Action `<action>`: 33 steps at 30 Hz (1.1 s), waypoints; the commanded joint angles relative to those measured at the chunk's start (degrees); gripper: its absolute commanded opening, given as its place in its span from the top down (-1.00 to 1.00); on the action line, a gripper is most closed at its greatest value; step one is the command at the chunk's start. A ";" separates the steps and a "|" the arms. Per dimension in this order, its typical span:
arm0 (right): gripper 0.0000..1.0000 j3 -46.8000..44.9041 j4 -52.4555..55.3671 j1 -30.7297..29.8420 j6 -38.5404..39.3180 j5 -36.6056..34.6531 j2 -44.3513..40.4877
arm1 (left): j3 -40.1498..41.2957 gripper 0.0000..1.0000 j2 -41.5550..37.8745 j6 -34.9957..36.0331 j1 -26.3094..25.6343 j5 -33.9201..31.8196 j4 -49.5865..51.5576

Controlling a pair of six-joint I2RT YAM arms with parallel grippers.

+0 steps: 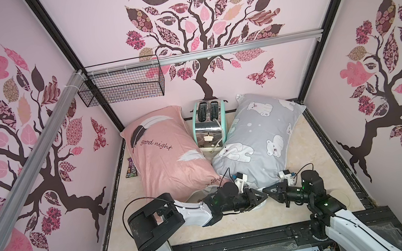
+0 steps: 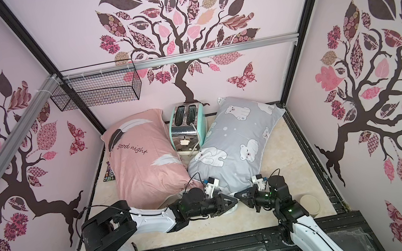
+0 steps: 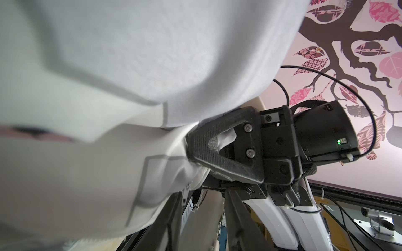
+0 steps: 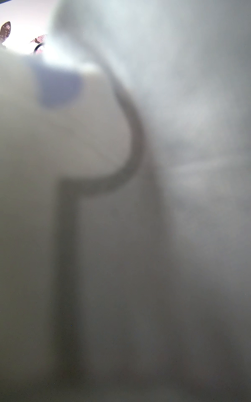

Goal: Zip up pillowcases
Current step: Zip the zipper on the pillowcase.

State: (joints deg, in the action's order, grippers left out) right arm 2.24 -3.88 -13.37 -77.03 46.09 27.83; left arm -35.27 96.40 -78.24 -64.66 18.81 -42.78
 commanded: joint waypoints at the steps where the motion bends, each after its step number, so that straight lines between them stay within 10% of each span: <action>1: 1.00 0.04 -1.17 0.09 -0.26 0.21 -0.55 | 0.10 0.27 0.54 0.45 -0.24 -0.61 -0.72; 33: 1.00 1.64 3.04 0.05 2.44 2.11 -3.20 | -1.22 0.96 1.63 1.88 0.39 -2.74 3.12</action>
State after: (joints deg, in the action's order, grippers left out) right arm 2.24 -2.15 -13.37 -76.07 47.13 25.02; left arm -35.90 97.36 -77.60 -64.60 17.21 -40.56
